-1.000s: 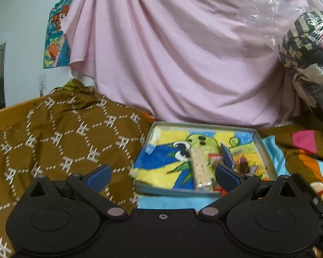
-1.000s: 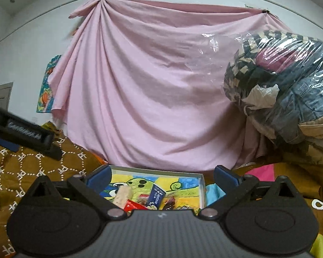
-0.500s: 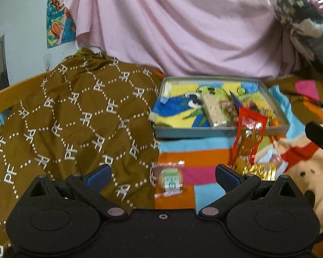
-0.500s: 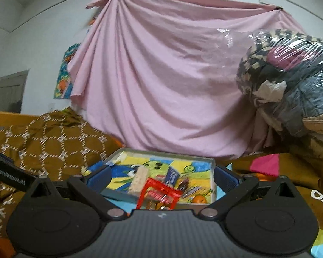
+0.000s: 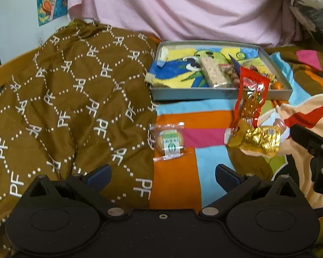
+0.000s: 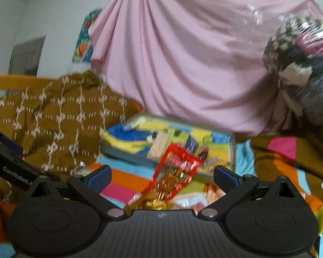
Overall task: Organize snacks
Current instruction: 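Withdraw both tools from the tray toward the remaining snacks on the blanket, then grasp the WUTANG biscuit packet with the left tool while the right tool grasps the gold-wrapped snack, then carry the biscuit packet and gold-wrapped snack over the frog tray and lower them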
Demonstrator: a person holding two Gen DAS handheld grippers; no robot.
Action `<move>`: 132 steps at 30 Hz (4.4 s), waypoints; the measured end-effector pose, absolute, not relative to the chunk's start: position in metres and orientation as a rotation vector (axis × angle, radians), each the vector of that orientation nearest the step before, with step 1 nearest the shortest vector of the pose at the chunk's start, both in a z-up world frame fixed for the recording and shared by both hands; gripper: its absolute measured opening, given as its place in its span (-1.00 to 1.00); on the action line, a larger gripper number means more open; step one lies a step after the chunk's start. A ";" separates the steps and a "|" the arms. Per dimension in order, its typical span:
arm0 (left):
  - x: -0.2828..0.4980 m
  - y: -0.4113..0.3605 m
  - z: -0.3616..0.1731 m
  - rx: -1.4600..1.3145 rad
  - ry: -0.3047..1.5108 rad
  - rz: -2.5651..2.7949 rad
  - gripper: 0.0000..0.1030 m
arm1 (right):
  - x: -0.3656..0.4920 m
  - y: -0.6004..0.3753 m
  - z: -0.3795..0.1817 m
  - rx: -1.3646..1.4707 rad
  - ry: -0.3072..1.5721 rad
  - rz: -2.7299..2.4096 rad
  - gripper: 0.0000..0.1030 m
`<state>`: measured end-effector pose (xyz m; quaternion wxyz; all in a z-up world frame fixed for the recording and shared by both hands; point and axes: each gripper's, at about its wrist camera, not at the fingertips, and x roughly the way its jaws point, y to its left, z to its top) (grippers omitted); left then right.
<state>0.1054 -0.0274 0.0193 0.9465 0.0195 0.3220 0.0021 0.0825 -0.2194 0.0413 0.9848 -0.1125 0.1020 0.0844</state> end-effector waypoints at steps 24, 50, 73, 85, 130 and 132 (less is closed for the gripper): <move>0.118 -0.041 0.006 0.118 0.703 -0.005 0.98 | 0.122 -0.234 0.024 -0.214 0.501 0.163 1.00; 0.175 -0.031 0.004 0.091 0.710 0.068 0.98 | 0.189 -0.234 0.003 -0.479 0.474 0.326 1.00; 0.237 -0.035 -0.032 0.024 0.763 -0.058 0.42 | 0.207 -0.224 -0.025 -0.576 0.510 0.473 0.80; 0.231 -0.046 -0.041 -0.007 0.790 -0.119 0.04 | 0.210 -0.224 -0.025 -0.534 0.582 0.479 0.61; 0.214 -0.056 -0.040 -0.059 0.812 -0.108 0.01 | 0.201 -0.206 -0.030 -0.432 0.621 0.511 -0.24; 0.213 -0.053 -0.039 -0.069 0.803 -0.085 0.01 | 0.199 -0.206 -0.028 -0.441 0.591 0.500 -0.24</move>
